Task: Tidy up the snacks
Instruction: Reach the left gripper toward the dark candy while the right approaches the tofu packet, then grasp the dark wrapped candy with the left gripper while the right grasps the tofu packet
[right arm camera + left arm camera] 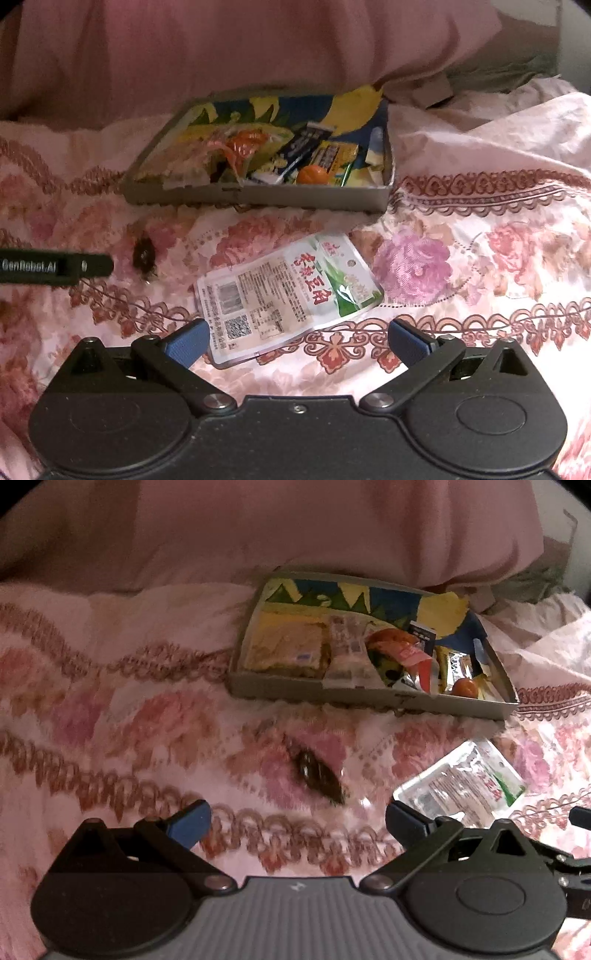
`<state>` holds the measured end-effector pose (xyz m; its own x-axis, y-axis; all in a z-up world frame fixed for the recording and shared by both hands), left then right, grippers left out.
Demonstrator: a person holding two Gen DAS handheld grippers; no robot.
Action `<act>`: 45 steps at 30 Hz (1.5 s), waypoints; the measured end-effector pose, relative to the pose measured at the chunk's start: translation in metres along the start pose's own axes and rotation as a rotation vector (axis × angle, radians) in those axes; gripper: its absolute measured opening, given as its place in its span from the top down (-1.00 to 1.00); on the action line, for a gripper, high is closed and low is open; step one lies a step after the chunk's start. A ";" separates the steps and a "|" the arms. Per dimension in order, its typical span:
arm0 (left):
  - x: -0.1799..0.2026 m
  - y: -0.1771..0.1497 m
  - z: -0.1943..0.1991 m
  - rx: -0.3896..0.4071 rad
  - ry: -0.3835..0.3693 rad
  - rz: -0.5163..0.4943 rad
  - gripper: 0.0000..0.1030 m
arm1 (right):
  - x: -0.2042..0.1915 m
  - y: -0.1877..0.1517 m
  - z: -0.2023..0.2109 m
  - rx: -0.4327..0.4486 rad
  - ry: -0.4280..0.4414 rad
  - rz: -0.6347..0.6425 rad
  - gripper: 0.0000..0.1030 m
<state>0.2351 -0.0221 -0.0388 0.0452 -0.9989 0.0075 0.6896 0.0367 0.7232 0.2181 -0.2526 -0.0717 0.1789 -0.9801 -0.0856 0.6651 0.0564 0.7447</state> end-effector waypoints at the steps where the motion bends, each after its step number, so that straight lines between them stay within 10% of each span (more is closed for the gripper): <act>1: 0.002 0.002 -0.004 0.003 0.004 -0.014 -0.99 | 0.001 0.000 -0.006 -0.019 0.000 0.000 -0.99; 18: -0.005 -0.007 -0.057 -0.032 0.002 0.018 -0.99 | 0.019 -0.016 -0.053 -0.175 0.040 -0.223 -0.99; 45: -0.018 -0.011 -0.076 -0.040 -0.082 0.144 -0.99 | 0.036 0.003 -0.062 -0.006 0.140 -0.490 -0.99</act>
<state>0.2819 -0.0022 -0.0996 0.0878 -0.9821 0.1668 0.7088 0.1793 0.6823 0.2712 -0.2761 -0.1135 -0.0598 -0.8570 -0.5119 0.6991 -0.4020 0.5913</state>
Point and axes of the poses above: each gripper's, at about its wrist camera, not at the fingertips, and z roughly against the way its jaws point, x to its right, y to its top, the point moved 3 cm from there along -z, roughly the way its jaws point, and after that the axes turned 14 degrees about x, right-handed, at the moved point
